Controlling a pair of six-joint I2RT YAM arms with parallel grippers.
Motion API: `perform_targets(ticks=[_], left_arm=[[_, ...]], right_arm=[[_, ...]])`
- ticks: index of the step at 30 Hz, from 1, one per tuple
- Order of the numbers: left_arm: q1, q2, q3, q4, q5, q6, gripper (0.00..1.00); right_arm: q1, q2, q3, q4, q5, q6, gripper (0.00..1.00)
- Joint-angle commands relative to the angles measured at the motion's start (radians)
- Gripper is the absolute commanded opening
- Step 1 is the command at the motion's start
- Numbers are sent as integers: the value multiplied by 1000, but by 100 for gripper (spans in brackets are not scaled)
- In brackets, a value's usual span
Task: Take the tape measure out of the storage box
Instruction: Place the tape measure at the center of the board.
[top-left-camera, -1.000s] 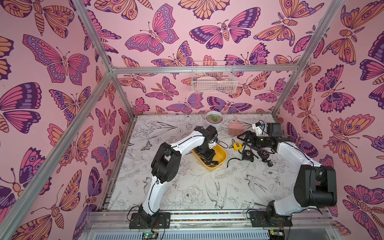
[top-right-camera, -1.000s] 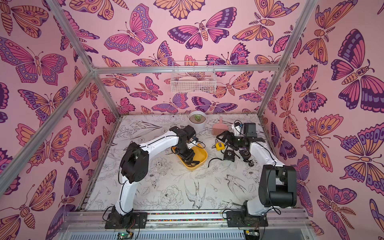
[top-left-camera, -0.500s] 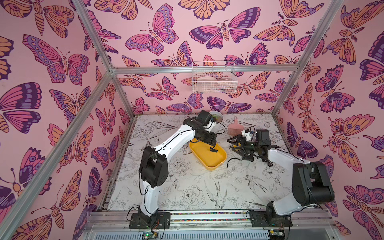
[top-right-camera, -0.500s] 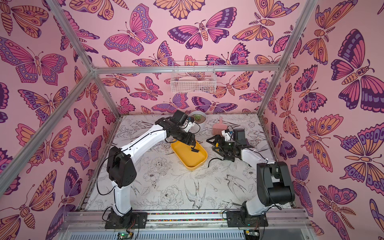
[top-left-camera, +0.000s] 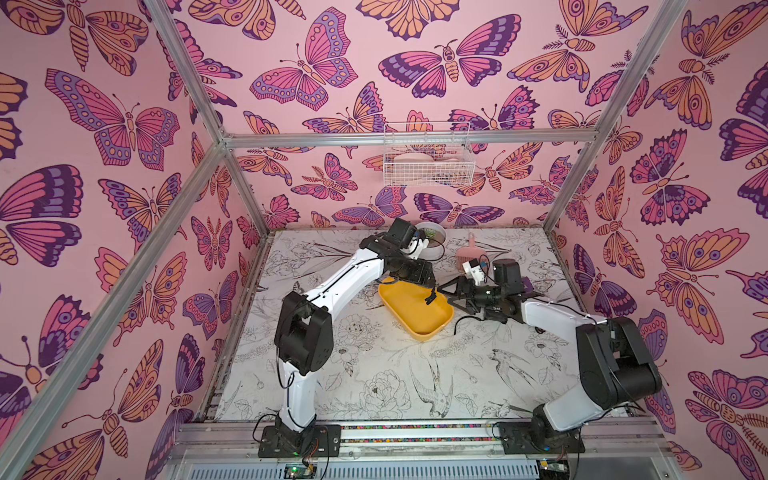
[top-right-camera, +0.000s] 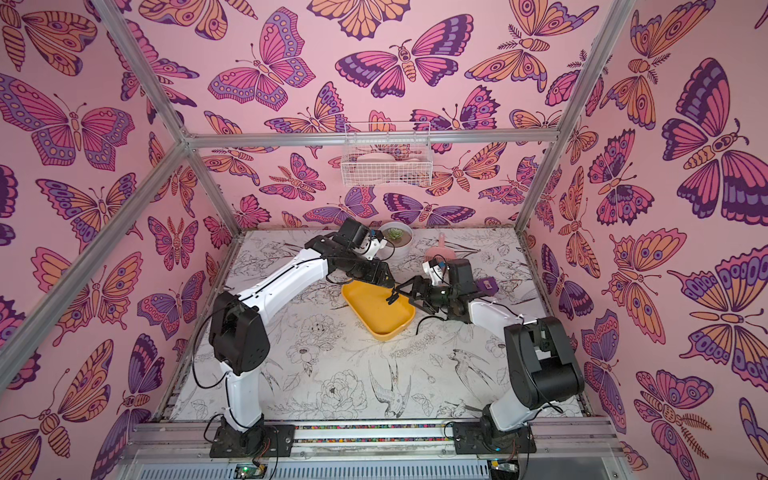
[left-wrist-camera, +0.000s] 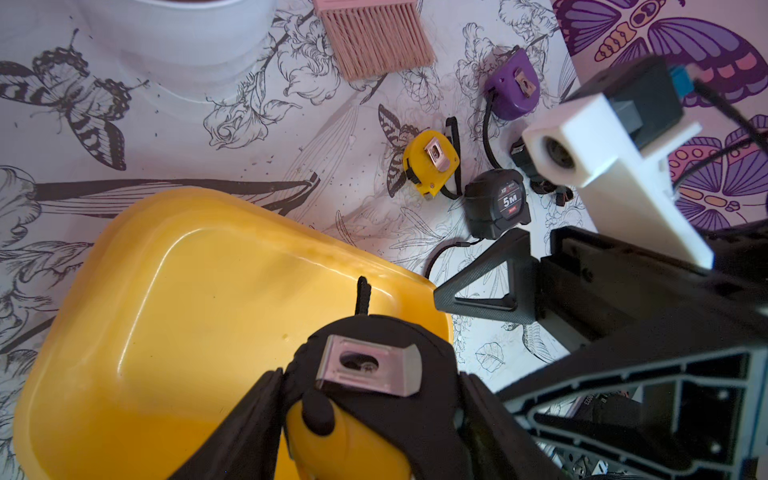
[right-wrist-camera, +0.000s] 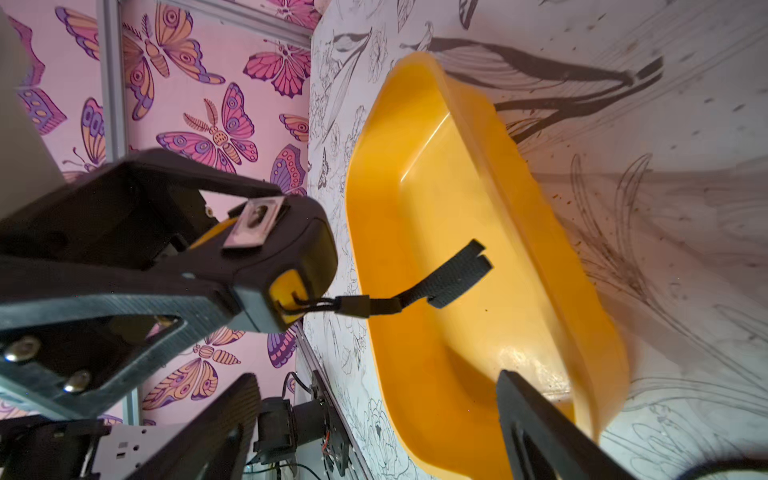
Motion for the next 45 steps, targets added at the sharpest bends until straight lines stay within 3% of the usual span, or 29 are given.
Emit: perform_targets(ticks=[1,8,14,20,31,37,45], left_arm=[[10,-25,-11,29,69,-24,31],[26,-43,-50,21,156,-24,31],[39,-68,-113,5,222,-19,31],[47,-61,-131,-5,274,-29,30],[54,-40,-122,-63,344,-7,30],[54,-33,-126,-78,393,1,30],[53,-23,-142,-87,428,1,30]], right_arm=[[45,-44,-14,-25,16,-165,91],[49,-123,-102,-47,84,-373,90],[53,-226,-136,-30,126,-524,94],[163,-167,8,-312,196,-762,97],[234,-166,-13,-233,441,-806,99],[234,-147,16,-235,420,-827,97],[255,-107,104,-248,354,-824,79]])
